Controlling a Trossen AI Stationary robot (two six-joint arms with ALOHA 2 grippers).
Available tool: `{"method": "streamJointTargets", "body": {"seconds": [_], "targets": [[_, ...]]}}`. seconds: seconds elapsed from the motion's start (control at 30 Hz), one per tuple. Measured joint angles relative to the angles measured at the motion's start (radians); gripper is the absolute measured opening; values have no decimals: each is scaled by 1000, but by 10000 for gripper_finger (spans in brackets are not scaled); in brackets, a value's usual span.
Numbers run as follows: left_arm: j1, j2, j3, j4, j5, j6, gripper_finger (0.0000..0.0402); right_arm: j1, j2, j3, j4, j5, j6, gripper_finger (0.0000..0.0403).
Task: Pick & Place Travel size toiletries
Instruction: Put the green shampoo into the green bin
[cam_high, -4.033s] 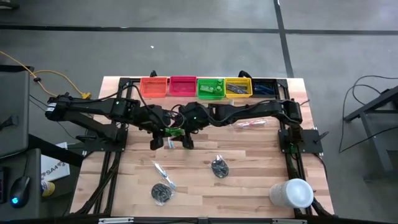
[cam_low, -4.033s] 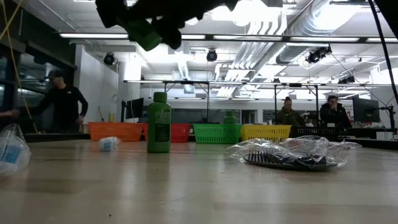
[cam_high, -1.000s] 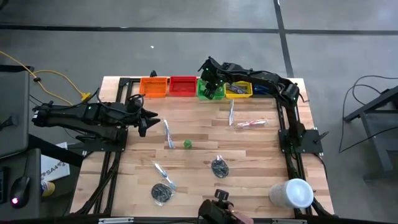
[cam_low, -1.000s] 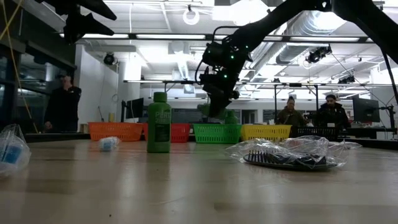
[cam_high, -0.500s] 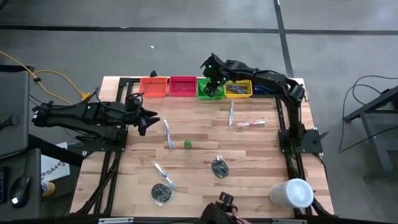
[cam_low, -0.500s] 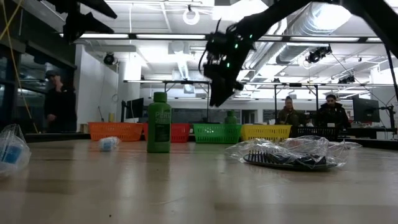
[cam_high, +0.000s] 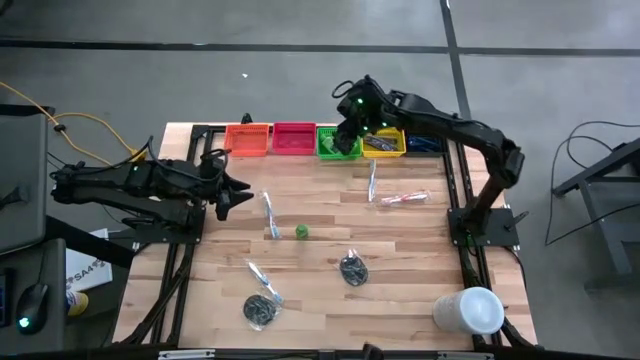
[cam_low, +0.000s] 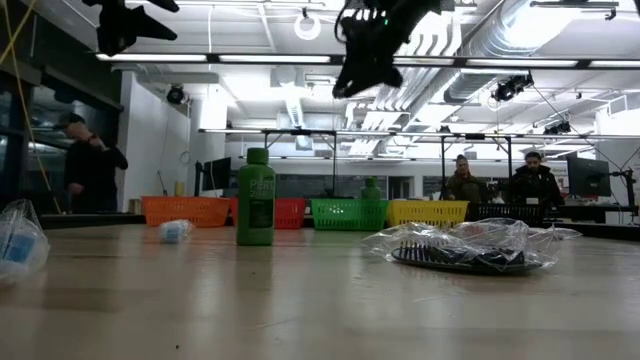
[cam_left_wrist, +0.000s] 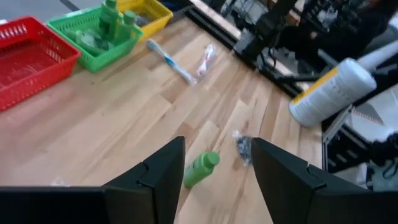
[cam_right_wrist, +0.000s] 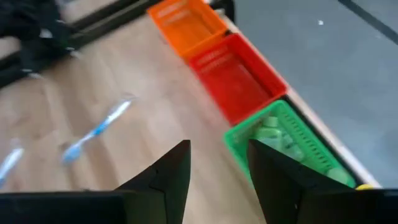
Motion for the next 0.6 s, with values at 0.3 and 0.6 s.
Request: {"method": "streamJointTargets", "body": {"seconds": [0.3, 0.6], "targets": [[0, 16, 0, -72, 80, 1, 186, 155, -69, 0, -62, 5, 86, 144], [0, 53, 0, -75, 145, -11, 186, 328, -67, 0, -138, 37, 184, 144]]}}
